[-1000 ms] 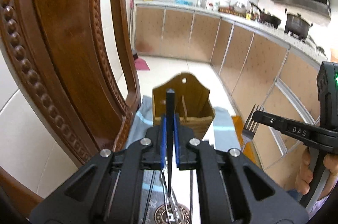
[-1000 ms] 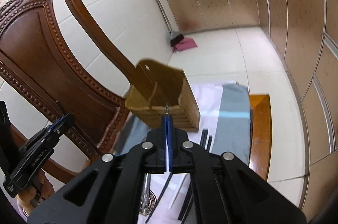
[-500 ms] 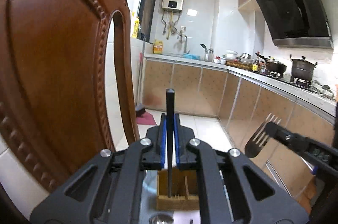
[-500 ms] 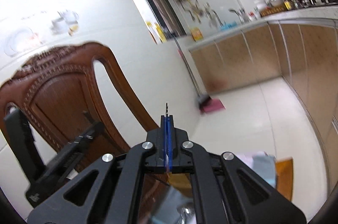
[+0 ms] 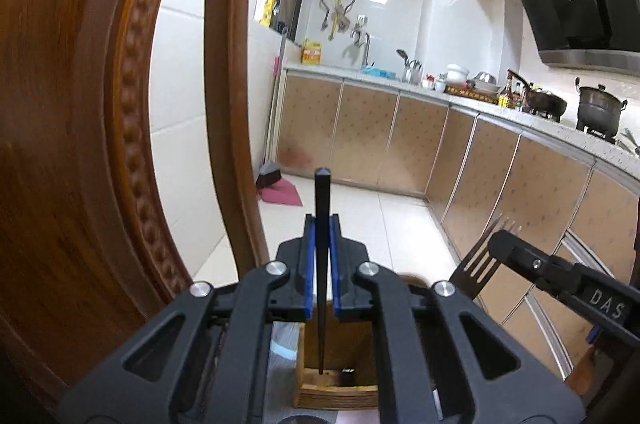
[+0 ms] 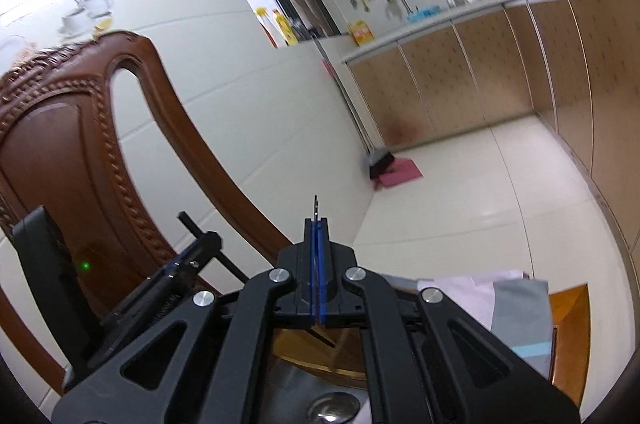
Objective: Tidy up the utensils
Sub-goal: 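Lift both utensils into the wooden holder and open both tools, then grasp a metal spoon with the left tool while the right tool grasps the white plastic spoon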
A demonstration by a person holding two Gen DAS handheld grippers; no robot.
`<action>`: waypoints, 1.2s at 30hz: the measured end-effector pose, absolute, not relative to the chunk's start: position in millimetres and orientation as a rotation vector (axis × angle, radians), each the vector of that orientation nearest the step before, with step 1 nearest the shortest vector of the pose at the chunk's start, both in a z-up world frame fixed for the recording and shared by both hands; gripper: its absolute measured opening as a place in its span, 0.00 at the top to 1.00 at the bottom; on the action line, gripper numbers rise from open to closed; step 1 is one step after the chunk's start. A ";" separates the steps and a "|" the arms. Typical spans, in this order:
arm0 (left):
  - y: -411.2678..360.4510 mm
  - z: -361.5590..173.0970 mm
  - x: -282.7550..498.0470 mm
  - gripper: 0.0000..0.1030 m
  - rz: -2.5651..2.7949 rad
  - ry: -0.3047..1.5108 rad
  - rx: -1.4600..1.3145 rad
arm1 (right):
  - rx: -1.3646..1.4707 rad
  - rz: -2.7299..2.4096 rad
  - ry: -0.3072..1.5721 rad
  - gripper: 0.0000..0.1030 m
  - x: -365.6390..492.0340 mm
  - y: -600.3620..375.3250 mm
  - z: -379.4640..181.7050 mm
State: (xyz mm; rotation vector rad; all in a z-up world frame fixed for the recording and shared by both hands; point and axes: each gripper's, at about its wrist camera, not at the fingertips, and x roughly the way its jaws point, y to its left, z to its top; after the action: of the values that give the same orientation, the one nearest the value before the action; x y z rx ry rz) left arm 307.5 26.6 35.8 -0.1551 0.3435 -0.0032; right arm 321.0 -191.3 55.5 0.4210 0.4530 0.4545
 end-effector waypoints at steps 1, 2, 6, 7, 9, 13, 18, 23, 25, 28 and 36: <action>26.8 29.9 308.5 0.93 0.002 0.349 -0.151 | 0.425 0.451 0.464 0.98 323.7 -191.2 48.3; 27.0 25.6 309.3 0.93 0.006 0.355 -0.150 | 0.431 0.449 0.473 0.98 325.3 -191.4 42.9; 29.2 12.7 313.1 0.93 0.007 0.377 -0.169 | 0.443 0.436 0.488 0.98 325.5 -195.9 30.2; 28.5 11.6 311.8 0.93 0.010 0.371 -0.165 | 0.445 0.426 0.494 0.98 325.3 -198.0 27.4; 28.4 11.4 311.9 0.93 0.016 0.369 -0.158 | 0.452 0.417 0.489 0.98 323.3 -203.7 25.9; 28.5 10.2 305.3 0.92 0.022 0.373 -0.144 | 0.471 0.387 0.500 0.97 319.5 -214.2 25.4; 36.7 9.5 294.2 0.87 0.035 0.382 -0.143 | 0.461 0.340 0.491 0.69 304.7 -222.7 28.9; 42.2 8.9 279.5 0.69 0.043 0.397 -0.145 | 0.388 0.303 0.487 0.67 278.0 -229.0 34.4; 42.8 10.1 264.6 0.61 0.054 0.397 -0.126 | 0.354 0.291 0.481 0.67 258.3 -236.6 35.9; 40.5 8.9 237.1 0.52 0.067 0.422 -0.087 | 0.313 0.258 0.506 0.67 229.9 -250.5 28.1; 23.2 -41.8 202.0 0.52 0.051 0.670 0.024 | 0.240 0.211 0.965 0.70 254.1 -233.1 -66.8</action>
State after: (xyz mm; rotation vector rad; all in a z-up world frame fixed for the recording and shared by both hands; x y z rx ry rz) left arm 202.0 23.2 -41.8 0.0242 0.6699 0.0511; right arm 254.1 -233.1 -66.8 0.2398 0.9651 0.2107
